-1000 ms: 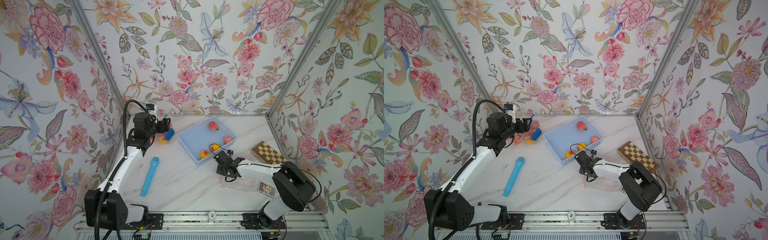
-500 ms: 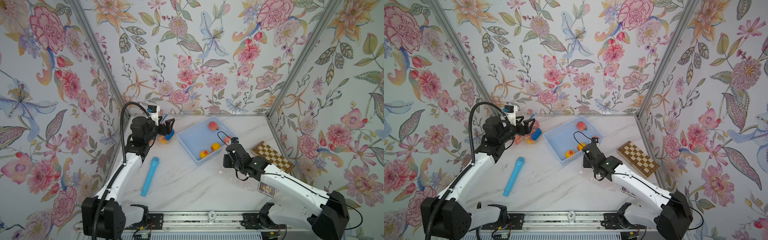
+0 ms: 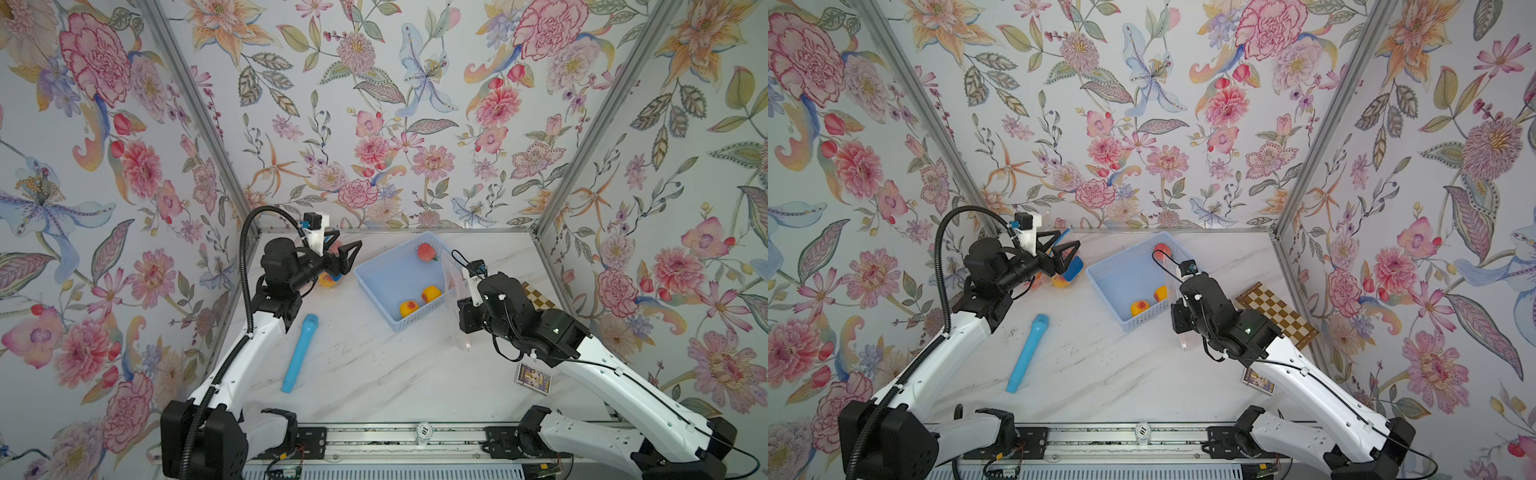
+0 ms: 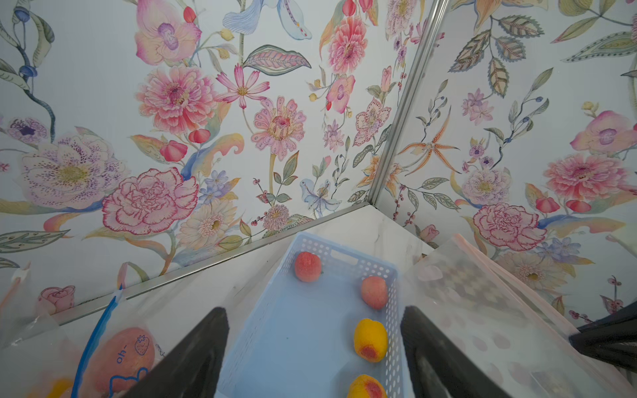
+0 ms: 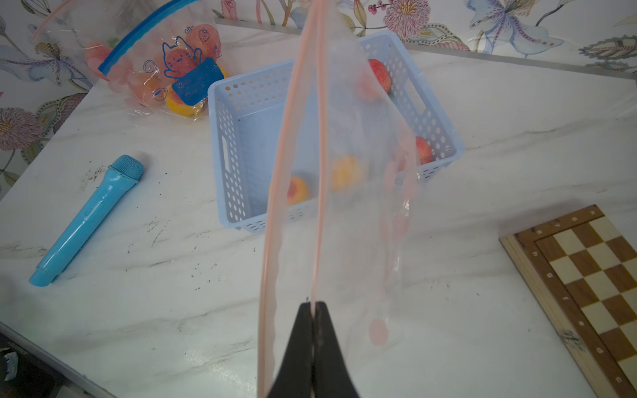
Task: Place the peach in a zip-top bag and seal the zipper
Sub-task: Pick up the zipper food storage bag at the center of the board.
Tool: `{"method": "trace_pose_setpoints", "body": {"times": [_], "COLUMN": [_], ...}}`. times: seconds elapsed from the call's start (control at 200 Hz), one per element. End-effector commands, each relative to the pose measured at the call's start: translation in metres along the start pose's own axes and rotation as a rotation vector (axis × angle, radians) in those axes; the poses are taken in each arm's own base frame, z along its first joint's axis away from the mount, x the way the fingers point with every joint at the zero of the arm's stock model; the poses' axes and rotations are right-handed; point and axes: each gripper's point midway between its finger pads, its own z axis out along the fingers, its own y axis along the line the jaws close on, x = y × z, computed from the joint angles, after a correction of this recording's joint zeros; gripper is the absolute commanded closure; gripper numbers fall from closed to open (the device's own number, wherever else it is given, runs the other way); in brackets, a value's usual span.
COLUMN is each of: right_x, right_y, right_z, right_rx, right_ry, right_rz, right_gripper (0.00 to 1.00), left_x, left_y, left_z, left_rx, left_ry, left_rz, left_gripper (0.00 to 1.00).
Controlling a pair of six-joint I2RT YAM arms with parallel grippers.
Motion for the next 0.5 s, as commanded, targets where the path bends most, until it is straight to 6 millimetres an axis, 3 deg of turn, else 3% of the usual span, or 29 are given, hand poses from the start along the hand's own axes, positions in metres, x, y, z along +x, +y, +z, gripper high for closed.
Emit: {"method": "trace_pose_setpoints", "body": {"times": [0.0, 0.185, 0.495], "right_x": [-0.006, -0.023, -0.075], "right_y": [0.013, 0.037, 0.099], "right_z": [-0.007, -0.011, -0.014], "right_rx": [-0.046, -0.120, -0.347], "right_ry": [0.006, -0.031, -0.253], "right_rz": [-0.089, -0.133, -0.114], "right_gripper": [1.00, 1.00, 1.00], "left_x": [-0.007, -0.003, 0.002], "left_y": [-0.016, -0.015, -0.039], "left_z": [-0.010, -0.020, -0.043], "left_rx": [0.043, 0.003, 0.018], "left_ry": [-0.031, -0.033, 0.020], "left_rz": [-0.006, -0.182, -0.320], "left_gripper": [0.18, 0.19, 0.24]}}
